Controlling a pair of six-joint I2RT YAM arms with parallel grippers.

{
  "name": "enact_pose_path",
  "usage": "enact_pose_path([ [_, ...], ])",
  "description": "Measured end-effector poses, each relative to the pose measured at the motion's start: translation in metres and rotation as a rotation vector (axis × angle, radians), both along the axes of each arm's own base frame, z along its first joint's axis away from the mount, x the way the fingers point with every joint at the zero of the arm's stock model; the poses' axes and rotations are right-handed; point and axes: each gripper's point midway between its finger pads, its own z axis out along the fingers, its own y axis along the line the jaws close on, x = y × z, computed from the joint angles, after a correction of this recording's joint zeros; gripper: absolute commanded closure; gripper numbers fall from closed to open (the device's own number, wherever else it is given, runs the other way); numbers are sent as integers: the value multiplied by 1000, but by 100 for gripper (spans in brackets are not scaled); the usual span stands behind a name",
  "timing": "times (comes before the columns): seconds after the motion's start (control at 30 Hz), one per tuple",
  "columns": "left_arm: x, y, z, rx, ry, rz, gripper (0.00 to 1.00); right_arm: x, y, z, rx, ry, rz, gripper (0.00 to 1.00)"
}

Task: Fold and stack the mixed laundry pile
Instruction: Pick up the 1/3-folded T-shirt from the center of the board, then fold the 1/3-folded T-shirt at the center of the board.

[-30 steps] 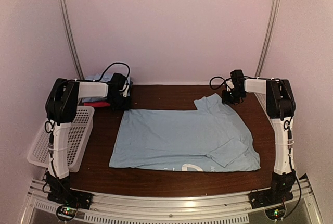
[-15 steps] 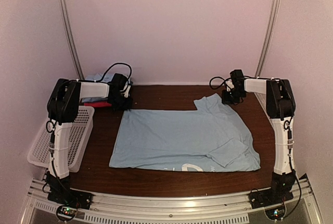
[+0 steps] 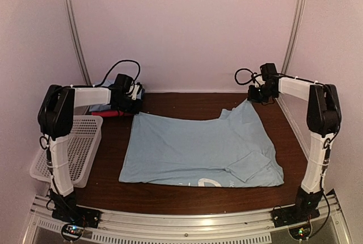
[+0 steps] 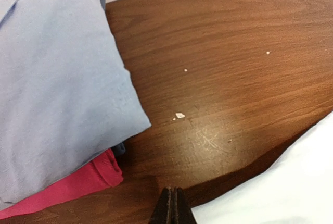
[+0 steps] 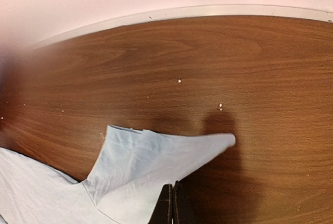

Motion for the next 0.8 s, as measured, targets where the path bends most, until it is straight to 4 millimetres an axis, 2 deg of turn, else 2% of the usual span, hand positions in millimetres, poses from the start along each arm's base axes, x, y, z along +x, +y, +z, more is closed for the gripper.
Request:
enact_pose_path([
  [0.1, -9, 3, 18, -8, -40, -9, 100, -15, 0, 17, 19, -28, -4, 100],
  [0.2, -23, 8, 28, -13, -69, -14, 100, -34, -1, 20, 32, -22, -10, 100],
  [0.27, -40, 14, 30, -15, -77, -16, 100, -48, -1, 19, 39, -12, -11, 100],
  [0.3, -48, 16, 30, -17, -78, -17, 100, -60, -1, 19, 45, -3, -11, 100],
  [0.4, -73, 23, 28, -19, -84, -25, 100, -80, -2, 25, 54, -8, -14, 100],
  [0.6, -102, 21, 17, -5, -90, -63, 100, -125, -5, 36, 74, -31, -25, 100],
  [0.8, -128, 9, 5, 56, -96, -117, 100, -163, -9, 18, 85, 11, -43, 100],
])
